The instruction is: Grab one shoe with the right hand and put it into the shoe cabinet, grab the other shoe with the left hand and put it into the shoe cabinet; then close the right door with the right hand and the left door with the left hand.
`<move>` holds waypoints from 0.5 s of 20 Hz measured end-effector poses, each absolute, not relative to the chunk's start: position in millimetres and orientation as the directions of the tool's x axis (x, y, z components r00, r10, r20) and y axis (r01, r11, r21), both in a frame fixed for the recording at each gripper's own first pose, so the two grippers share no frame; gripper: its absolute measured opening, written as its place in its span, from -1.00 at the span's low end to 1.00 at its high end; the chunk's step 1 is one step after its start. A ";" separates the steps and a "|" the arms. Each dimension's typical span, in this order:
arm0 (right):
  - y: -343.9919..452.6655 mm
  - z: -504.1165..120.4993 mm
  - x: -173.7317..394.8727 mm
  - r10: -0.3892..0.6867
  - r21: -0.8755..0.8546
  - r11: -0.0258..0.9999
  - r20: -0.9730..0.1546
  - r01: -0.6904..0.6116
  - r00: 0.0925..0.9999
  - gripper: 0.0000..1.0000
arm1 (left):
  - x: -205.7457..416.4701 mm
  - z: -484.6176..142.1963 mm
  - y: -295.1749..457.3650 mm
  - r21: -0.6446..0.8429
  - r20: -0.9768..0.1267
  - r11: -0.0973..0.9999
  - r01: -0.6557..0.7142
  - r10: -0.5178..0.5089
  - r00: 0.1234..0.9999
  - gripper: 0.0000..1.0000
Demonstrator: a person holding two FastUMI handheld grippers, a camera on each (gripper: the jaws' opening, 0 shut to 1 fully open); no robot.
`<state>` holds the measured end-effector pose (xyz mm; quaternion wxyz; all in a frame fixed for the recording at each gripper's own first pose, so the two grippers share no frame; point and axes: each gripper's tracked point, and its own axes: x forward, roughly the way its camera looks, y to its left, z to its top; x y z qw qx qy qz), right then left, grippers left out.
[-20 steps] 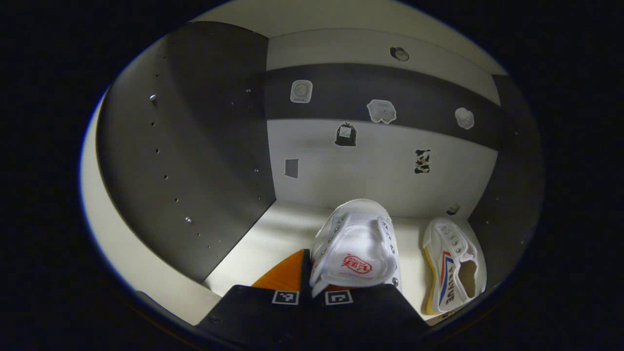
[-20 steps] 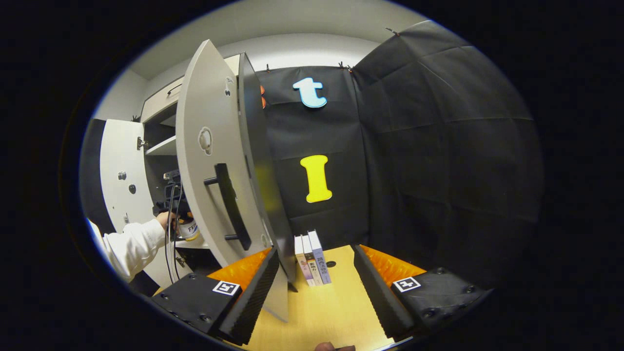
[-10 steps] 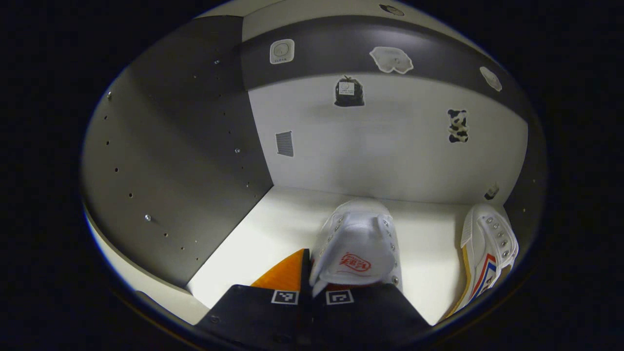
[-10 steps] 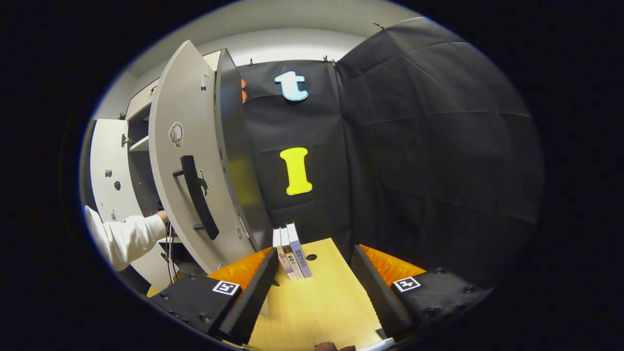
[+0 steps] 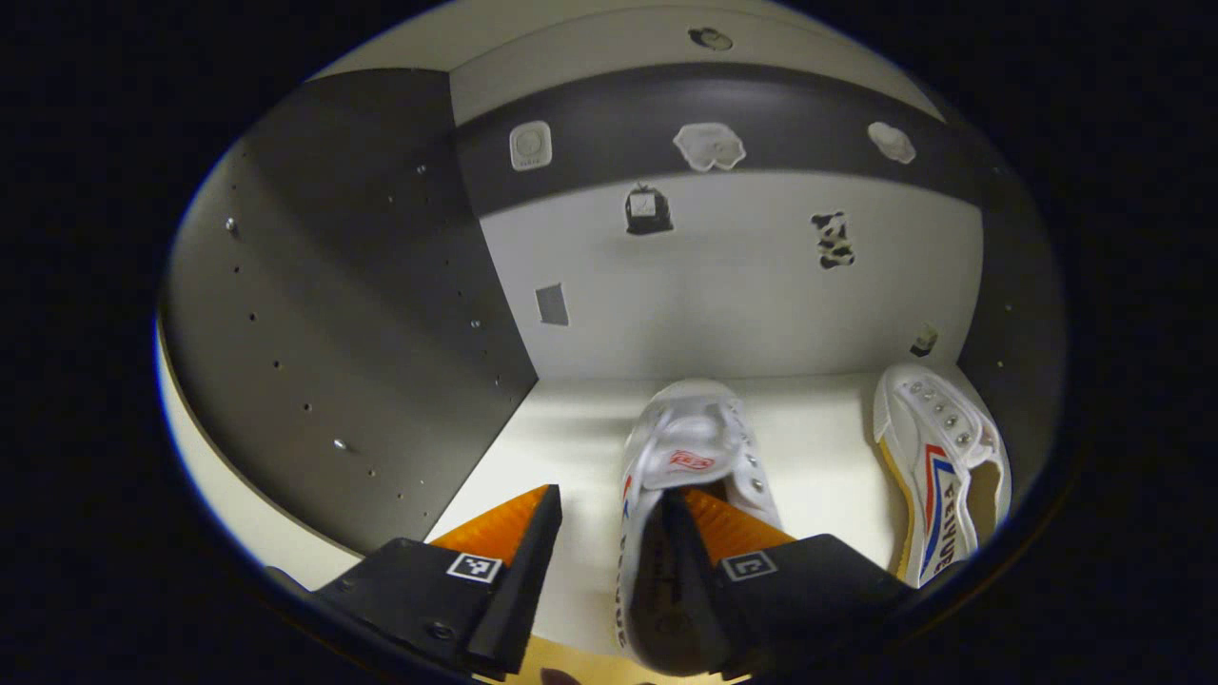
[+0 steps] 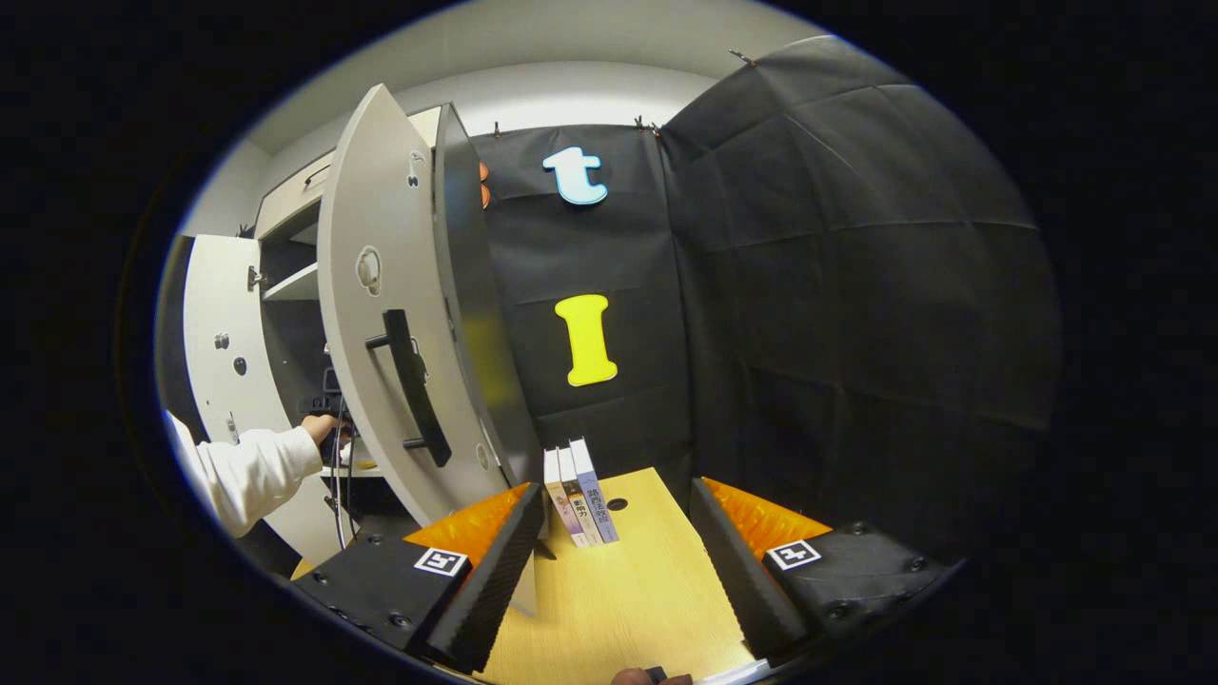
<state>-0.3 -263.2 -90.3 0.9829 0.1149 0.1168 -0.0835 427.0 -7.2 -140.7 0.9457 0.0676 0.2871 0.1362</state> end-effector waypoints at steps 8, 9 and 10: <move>-233.2 -69.7 3.7 -0.091 0.178 0.975 -0.218 0.131 0.972 0.97 | 355.5 -71.8 -55.5 0.168 -0.342 0.983 -0.079 0.133 0.930 0.91; -230.0 -64.0 7.1 -0.084 0.178 0.976 -0.210 0.122 0.974 0.96 | 339.6 -61.7 -62.6 0.152 -0.319 0.986 -0.062 0.108 0.941 0.91; -226.5 -58.0 9.4 -0.074 0.186 0.976 -0.201 0.112 0.977 0.96 | 321.4 -51.4 -68.5 0.134 -0.293 0.990 -0.045 0.083 0.952 0.91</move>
